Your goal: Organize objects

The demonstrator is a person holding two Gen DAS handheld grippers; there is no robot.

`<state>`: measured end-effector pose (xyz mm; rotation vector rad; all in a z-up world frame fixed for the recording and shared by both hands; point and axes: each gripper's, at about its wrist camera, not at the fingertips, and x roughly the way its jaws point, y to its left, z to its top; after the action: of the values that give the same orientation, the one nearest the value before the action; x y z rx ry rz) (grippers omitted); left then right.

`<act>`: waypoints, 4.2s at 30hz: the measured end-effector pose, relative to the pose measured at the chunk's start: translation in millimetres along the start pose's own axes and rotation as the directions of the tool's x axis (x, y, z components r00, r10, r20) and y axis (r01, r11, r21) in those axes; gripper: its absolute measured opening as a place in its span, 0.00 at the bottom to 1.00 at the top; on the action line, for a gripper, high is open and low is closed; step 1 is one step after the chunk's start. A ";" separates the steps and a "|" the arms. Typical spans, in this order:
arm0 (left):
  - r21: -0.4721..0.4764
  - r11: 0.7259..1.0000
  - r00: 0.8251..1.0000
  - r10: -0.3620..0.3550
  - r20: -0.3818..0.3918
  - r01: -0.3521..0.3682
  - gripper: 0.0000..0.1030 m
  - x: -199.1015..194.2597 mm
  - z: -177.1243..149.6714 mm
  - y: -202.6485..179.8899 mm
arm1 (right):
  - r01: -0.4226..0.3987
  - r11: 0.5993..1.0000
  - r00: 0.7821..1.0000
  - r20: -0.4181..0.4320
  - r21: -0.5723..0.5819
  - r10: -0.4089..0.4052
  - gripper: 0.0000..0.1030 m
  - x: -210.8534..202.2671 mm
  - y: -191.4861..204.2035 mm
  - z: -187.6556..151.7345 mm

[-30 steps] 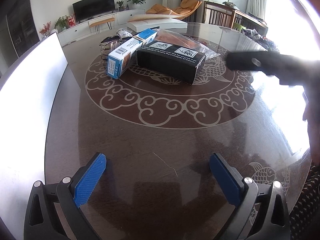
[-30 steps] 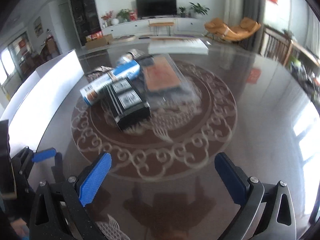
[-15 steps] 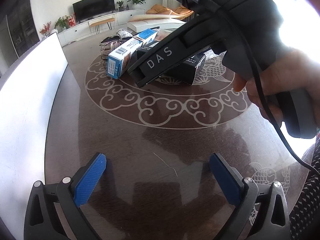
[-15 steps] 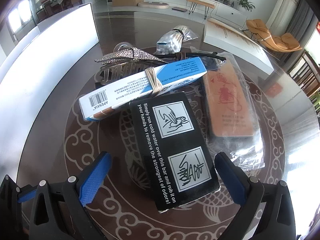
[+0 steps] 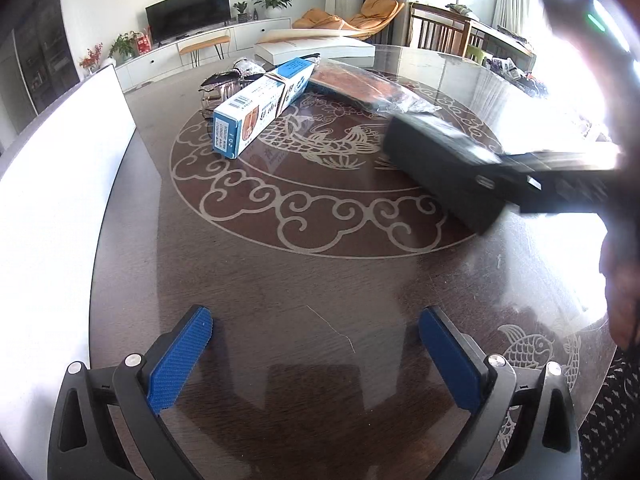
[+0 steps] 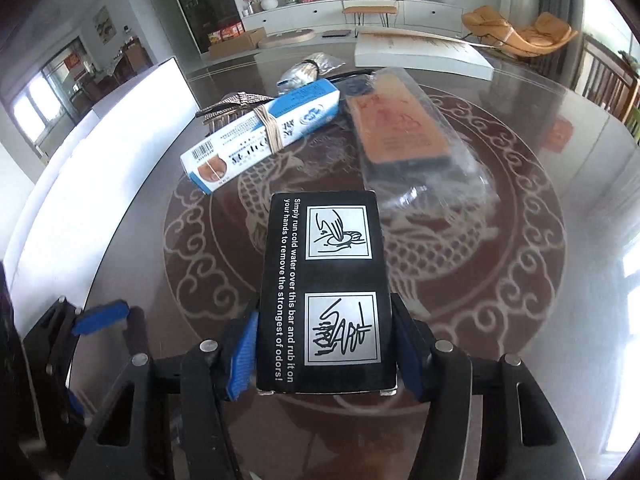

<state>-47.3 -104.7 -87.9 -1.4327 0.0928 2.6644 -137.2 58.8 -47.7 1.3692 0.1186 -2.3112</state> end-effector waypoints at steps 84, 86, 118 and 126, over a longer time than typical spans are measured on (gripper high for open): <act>-0.196 0.972 0.988 -0.111 0.105 0.131 0.67 -41.6 69.5 25.5 | 0.251 0.961 0.963 0.069 0.115 -0.260 1.00 -31.9 -60.7 -75.4; -0.156 0.982 0.988 -0.087 0.130 0.107 0.81 -46.6 80.8 19.5 | 0.251 0.961 0.963 0.069 0.115 -0.260 1.00 -31.9 -60.7 -75.4; 0.009 0.991 0.991 -0.131 -0.020 0.132 0.88 -9.5 22.9 -24.8 | 0.251 0.961 0.963 0.069 0.116 -0.260 1.00 -32.0 -60.7 -75.0; -0.016 0.981 0.977 -0.192 0.088 0.194 0.88 -50.6 53.2 -17.0 | 0.251 0.961 0.963 0.069 0.116 -0.260 1.00 -31.8 -60.7 -74.9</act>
<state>-61.4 -85.8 -16.4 -1.2601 -0.0825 2.5716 -88.8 145.9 -67.5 1.3745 0.1571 -2.6197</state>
